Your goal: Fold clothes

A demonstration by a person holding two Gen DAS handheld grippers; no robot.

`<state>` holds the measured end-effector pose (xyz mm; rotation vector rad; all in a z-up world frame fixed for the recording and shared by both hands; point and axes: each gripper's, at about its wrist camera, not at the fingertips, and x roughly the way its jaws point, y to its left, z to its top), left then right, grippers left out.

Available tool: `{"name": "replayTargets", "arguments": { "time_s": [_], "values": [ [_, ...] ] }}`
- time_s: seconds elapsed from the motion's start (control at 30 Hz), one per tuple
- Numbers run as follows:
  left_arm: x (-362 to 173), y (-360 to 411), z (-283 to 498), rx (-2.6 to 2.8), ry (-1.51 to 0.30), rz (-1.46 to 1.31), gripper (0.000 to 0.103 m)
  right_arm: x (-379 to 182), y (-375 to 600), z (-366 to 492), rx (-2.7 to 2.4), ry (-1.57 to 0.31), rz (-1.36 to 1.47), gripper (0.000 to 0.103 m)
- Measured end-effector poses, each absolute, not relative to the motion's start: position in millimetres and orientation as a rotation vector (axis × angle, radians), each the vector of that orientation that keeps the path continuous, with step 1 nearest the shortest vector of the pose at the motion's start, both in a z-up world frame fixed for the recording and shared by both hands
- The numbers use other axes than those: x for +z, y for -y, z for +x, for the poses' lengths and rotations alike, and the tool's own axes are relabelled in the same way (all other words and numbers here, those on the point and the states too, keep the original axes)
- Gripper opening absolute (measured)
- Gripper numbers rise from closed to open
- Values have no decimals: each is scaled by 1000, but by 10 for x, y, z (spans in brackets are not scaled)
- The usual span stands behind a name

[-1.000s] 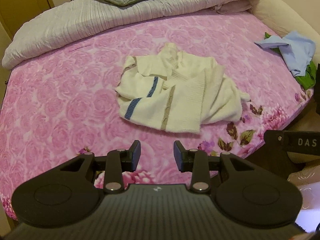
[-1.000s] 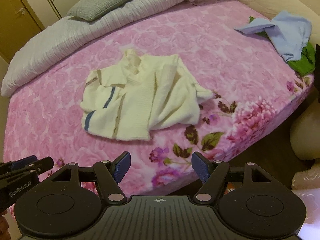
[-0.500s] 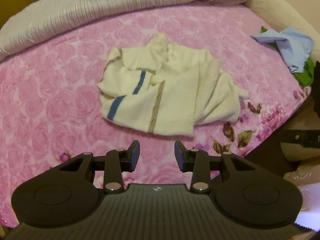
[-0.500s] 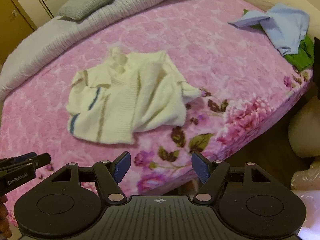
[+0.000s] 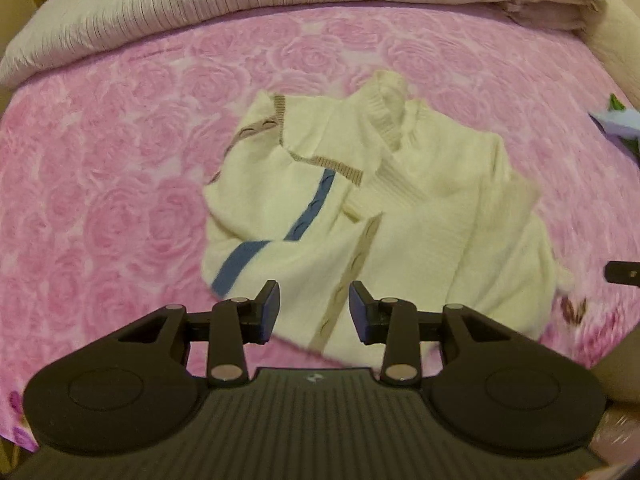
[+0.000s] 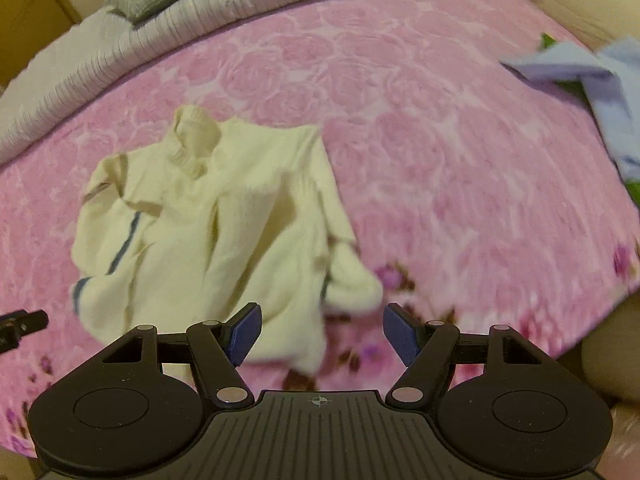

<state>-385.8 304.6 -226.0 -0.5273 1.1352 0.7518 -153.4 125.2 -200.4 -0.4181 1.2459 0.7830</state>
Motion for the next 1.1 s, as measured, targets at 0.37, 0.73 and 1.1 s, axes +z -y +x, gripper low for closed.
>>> {"name": "replayTargets", "arguments": {
  "time_s": [0.37, 0.73, 1.1],
  "values": [
    [-2898, -3814, -3557, 714, -1108, -517, 34, -2798, -1977, -1042, 754, -1245, -347, 71],
    [-3260, -5014, -3185, 727, -1065, -453, 34, -3356, -2392, -443, 650, -1223, -207, 71],
    [-3938, -5573, -3126, 663, -1079, -694, 29, -3867, -2649, -200, 599, -1323, -183, 71]
  ]
}}
